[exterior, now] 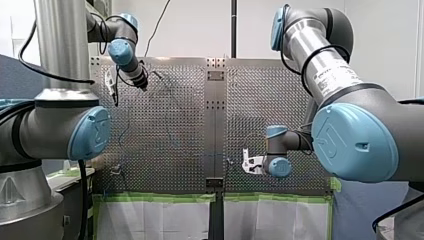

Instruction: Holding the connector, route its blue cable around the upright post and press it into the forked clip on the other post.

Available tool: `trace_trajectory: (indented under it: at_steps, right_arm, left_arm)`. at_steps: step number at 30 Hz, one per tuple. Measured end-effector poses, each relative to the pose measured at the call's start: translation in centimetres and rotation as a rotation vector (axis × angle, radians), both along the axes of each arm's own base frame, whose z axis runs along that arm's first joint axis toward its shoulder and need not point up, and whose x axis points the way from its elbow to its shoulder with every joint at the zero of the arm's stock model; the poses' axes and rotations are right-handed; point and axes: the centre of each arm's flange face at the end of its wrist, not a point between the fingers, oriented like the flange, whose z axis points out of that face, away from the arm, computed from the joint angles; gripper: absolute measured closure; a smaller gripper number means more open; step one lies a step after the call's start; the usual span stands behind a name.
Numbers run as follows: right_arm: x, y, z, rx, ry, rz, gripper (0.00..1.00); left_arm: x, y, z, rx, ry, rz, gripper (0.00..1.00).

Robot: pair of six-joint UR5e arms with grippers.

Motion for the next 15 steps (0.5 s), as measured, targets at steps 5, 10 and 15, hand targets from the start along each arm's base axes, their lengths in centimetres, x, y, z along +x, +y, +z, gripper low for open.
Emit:
trace_trajectory:
  at_steps: [5, 10, 15]
  right_arm:
    - [0.1, 0.0, 0.0, -0.001, 0.0, 0.002, 0.99]
    - [0.1, 0.0, 0.0, -0.001, 0.0, 0.002, 0.99]
    - [0.1, 0.0, 0.0, -0.001, -0.001, 0.002, 0.99]
  left_arm:
    - [0.9, -0.4, 0.3, -0.053, -0.041, -0.035, 0.0]
    - [2.1, -0.8, -0.6, -0.097, -0.049, -0.065, 0.0]
    - [3.1, -0.9, -0.8, -0.141, -0.072, -0.091, 0.0]
